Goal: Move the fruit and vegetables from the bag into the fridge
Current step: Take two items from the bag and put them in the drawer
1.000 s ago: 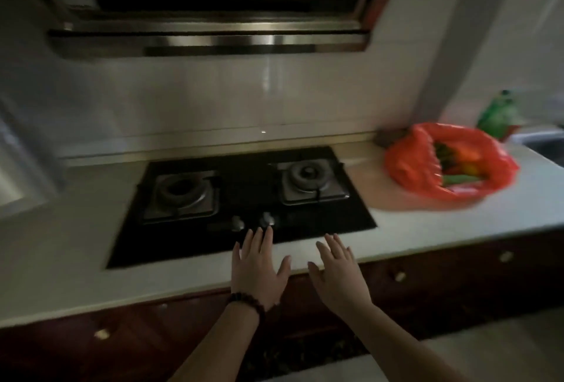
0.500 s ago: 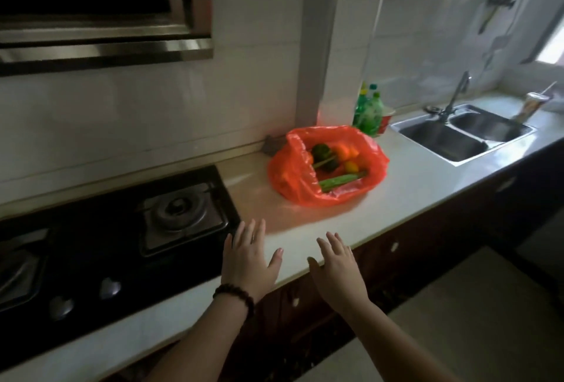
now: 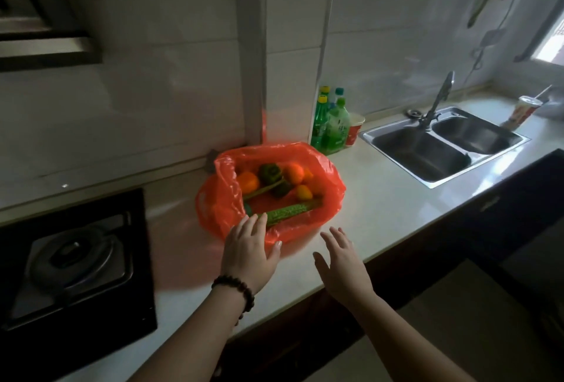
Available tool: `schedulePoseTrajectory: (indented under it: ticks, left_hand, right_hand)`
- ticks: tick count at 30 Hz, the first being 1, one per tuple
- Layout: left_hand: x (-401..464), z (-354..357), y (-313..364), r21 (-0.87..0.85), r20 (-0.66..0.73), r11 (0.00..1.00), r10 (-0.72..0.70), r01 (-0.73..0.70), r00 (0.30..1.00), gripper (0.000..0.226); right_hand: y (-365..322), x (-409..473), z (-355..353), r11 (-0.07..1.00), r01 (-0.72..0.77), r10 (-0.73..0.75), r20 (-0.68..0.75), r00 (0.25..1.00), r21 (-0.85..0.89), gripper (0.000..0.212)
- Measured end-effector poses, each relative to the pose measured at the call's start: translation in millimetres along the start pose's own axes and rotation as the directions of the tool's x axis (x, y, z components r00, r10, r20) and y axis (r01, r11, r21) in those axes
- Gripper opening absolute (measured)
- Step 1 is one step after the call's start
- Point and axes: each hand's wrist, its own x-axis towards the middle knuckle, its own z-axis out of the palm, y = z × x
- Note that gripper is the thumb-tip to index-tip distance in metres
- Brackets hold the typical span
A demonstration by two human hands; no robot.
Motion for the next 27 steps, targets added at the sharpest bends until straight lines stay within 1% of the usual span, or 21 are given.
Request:
schedulePoseTrajectory:
  ticks: [7, 11, 14, 18, 20, 23, 27]
  left_hand:
    - [78, 48, 3, -0.057, 0.031, 0.998, -0.024, 0.025, 0.999, 0.055]
    - [131, 79, -4, -0.055, 0.064, 0.997, -0.047, 0.051, 0.997, 0.052]
    - [162, 101, -10, -0.045, 0.131, 0.997, -0.063, 0.070, 0.989, 0.052]
    - [191, 124, -10, 0.007, 0.259, 0.997, -0.076, 0.077, 0.963, 0.059]
    - [201, 132, -7, 0.049, 0.285, 0.995, -0.102, 0.092, 0.953, 0.063]
    - [214, 142, -4, 0.092, 0.283, 0.986, -0.161, 0.140, 0.945, 0.064]
    - [231, 151, -1, 0.131, 0.277, 0.960, -0.274, 0.246, 0.921, 0.066]
  right_hand:
    - [26, 90, 6, 0.997, 0.082, -0.081, 0.035, 0.996, -0.012, 0.047]
    - [39, 154, 14, 0.994, 0.103, -0.101, 0.081, 0.992, -0.020, 0.047]
    - [42, 194, 22, 0.993, 0.109, -0.099, 0.172, 0.980, -0.048, 0.052]
    - [45, 232, 38, 0.983, 0.163, -0.136, 0.257, 0.957, -0.087, 0.053]
    - [48, 244, 45, 0.983, 0.158, -0.124, 0.299, 0.946, -0.092, 0.054]
    - [55, 260, 52, 0.984, 0.157, -0.116, 0.370, 0.922, -0.084, 0.055]
    - [62, 280, 57, 0.980, 0.190, -0.155, 0.393, 0.906, -0.052, 0.051]
